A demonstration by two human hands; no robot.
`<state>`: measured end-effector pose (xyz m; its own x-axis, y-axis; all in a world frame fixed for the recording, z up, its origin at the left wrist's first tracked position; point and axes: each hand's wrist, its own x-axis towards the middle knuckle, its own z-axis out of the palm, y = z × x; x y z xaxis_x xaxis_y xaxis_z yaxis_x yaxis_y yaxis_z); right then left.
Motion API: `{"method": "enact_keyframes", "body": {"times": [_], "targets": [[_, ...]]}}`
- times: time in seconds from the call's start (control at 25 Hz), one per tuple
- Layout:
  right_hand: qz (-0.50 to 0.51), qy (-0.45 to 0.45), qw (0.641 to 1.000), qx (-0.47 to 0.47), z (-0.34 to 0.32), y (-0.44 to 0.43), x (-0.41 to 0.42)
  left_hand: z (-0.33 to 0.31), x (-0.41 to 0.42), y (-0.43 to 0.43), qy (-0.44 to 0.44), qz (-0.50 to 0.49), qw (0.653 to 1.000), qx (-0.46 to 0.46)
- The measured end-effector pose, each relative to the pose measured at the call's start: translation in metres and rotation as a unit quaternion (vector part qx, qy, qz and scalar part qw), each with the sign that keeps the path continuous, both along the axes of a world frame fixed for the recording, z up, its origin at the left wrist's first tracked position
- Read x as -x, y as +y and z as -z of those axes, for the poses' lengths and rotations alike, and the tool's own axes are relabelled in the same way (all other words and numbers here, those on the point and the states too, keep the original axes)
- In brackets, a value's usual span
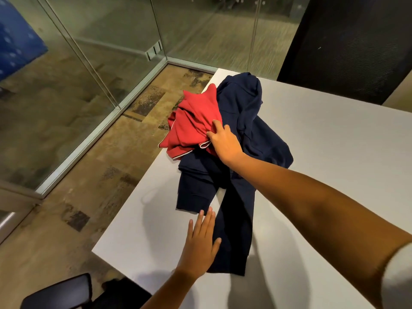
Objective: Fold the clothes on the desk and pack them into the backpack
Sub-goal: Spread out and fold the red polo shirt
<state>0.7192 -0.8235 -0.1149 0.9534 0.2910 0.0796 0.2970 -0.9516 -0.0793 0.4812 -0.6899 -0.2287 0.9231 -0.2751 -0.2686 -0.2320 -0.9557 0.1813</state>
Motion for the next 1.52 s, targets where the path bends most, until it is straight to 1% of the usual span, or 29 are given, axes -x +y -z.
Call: {"method": "enact_keyframes", "body": {"times": [0.12,0.24,0.4,0.48,0.56,0.64,0.72,0.76,0.8,0.84,0.88,0.92,0.96,1.0,1.04,1.16,1.2,1.24,1.28,1.32,1.4,1.44,1.52], "targets": [[-0.006,-0.027,0.999,-0.039,-0.014,-0.004,-0.002,-0.001,0.000,0.000,-0.001,-0.005,1.000,0.002],[0.007,-0.086,0.989,-0.121,-0.025,-0.019,0.007,-0.001,0.000,0.000,0.002,-0.013,1.000,0.002],[0.028,-0.169,0.957,-0.235,-0.052,-0.054,0.053,0.000,-0.001,0.000,0.002,-0.017,1.000,0.002],[0.043,-0.205,0.940,-0.268,-0.064,-0.073,0.082,0.000,-0.001,0.000,-0.001,-0.018,1.000,0.007],[0.070,-0.219,0.928,-0.294,-0.070,-0.092,0.109,0.000,-0.002,0.000,-0.005,-0.017,1.000,0.009],[0.088,-0.229,0.927,-0.282,-0.068,-0.110,0.139,0.000,-0.002,0.001,-0.009,-0.016,1.000,0.014],[0.075,-0.244,0.943,-0.212,-0.053,-0.135,0.166,0.000,-0.002,0.001,-0.012,-0.015,1.000,0.023],[0.083,-0.229,0.949,-0.198,-0.044,-0.144,0.178,0.000,-0.002,0.002,-0.016,-0.013,0.999,0.030],[0.105,-0.192,0.951,-0.220,-0.030,-0.152,0.186,0.000,-0.001,0.002,-0.019,-0.010,0.999,0.037],[0.112,-0.160,0.962,-0.189,-0.015,-0.155,0.195,0.000,-0.001,0.002,-0.022,-0.006,0.999,0.042],[0.133,-0.105,0.968,-0.188,0.001,-0.160,0.206,0.001,-0.001,0.002,-0.026,-0.003,0.999,0.047],[0.106,-0.094,0.977,-0.162,0.018,-0.165,0.214,0.001,-0.001,0.003,-0.028,-0.002,0.998,0.051],[0.076,-0.101,0.978,-0.165,0.030,-0.165,0.220,0.001,-0.001,0.003,-0.028,0.000,0.998,0.053],[0.045,-0.134,0.981,-0.133,0.038,-0.166,0.223,0.000,-0.001,0.003,-0.027,0.002,0.998,0.053],[0.040,-0.147,0.980,-0.131,0.039,-0.165,0.222,0.000,-0.002,0.003,-0.027,0.004,0.998,0.050],[0.069,-0.158,0.966,-0.191,0.012,-0.137,0.186,-0.001,-0.002,0.002,-0.013,0.003,0.999,0.040],[0.070,-0.157,0.967,-0.189,0.004,-0.123,0.169,-0.001,-0.002,0.001,-0.008,0.003,0.999,0.038],[0.076,-0.144,0.972,-0.168,-0.005,-0.109,0.149,-0.001,-0.002,0.002,-0.008,0.003,0.999,0.037],[0.083,-0.109,0.982,-0.132,-0.012,-0.097,0.128,0.000,-0.002,0.002,-0.011,0.004,0.999,0.035],[0.099,-0.049,0.989,-0.097,-0.018,-0.086,0.108,0.000,-0.002,0.003,-0.014,0.006,0.999,0.035],[0.130,0.044,0.989,-0.050,-0.020,-0.068,0.077,0.000,-0.001,0.004,-0.018,0.007,0.999,0.038],[0.135,0.066,0.988,-0.046,-0.019,-0.062,0.068,0.000,-0.001,0.005,-0.021,0.006,0.999,0.043],[0.125,0.065,0.989,-0.035,-0.016,-0.055,0.059,0.001,-0.001,0.004,-0.027,0.004,0.998,0.052]]}}
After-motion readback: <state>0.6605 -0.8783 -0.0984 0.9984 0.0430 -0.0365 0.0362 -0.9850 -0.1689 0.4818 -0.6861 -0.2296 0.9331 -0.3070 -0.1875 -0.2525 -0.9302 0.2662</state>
